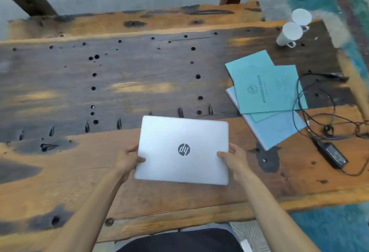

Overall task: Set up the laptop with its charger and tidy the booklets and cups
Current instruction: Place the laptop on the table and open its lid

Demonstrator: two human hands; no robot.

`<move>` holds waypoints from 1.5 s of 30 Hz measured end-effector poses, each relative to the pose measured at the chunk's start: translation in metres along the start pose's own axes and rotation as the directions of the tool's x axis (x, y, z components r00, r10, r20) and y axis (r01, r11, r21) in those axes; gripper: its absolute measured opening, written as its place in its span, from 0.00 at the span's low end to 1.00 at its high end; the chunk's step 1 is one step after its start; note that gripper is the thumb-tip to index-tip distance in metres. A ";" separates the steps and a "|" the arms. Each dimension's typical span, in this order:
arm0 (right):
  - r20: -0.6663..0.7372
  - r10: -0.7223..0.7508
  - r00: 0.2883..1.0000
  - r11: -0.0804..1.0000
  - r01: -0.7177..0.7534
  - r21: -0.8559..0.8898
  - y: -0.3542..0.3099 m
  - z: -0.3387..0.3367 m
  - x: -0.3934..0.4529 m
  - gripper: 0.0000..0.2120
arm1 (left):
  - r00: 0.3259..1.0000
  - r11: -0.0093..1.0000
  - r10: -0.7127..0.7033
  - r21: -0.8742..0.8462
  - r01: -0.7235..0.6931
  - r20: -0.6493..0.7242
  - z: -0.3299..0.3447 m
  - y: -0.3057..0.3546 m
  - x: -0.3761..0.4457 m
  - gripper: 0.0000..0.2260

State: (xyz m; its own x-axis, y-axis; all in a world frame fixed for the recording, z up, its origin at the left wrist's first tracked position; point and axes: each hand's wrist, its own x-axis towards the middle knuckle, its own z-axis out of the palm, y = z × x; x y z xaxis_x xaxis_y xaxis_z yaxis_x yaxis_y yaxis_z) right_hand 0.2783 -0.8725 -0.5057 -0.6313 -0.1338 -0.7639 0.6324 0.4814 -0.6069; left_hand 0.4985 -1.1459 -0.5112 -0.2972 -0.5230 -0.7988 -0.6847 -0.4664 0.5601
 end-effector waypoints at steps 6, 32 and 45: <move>0.053 0.001 0.999 0.993 0.005 -0.120 -0.023 -0.002 0.049 0.17 | 0.992 0.991 -0.082 -0.110 0.072 -0.095 0.023 0.003 0.011 0.28; -0.060 -0.060 0.996 0.964 0.042 -0.264 -0.030 0.008 0.080 0.16 | 0.977 0.967 -0.136 -0.236 0.096 -0.163 0.041 -0.004 0.040 0.27; -0.068 -0.148 0.987 0.893 0.104 -0.438 -0.027 0.010 0.081 0.15 | 0.964 0.980 -0.097 -0.193 0.049 -0.247 0.047 -0.001 0.033 0.21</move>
State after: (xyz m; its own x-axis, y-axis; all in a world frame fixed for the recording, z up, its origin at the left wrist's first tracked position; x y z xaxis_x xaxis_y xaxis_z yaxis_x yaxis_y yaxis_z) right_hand 0.2150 -0.9049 -0.5532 -0.7468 -0.1444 -0.6492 0.3030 0.7951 -0.5253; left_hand 0.4578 -1.1294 -0.5483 -0.0561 -0.6353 -0.7702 -0.5574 -0.6201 0.5521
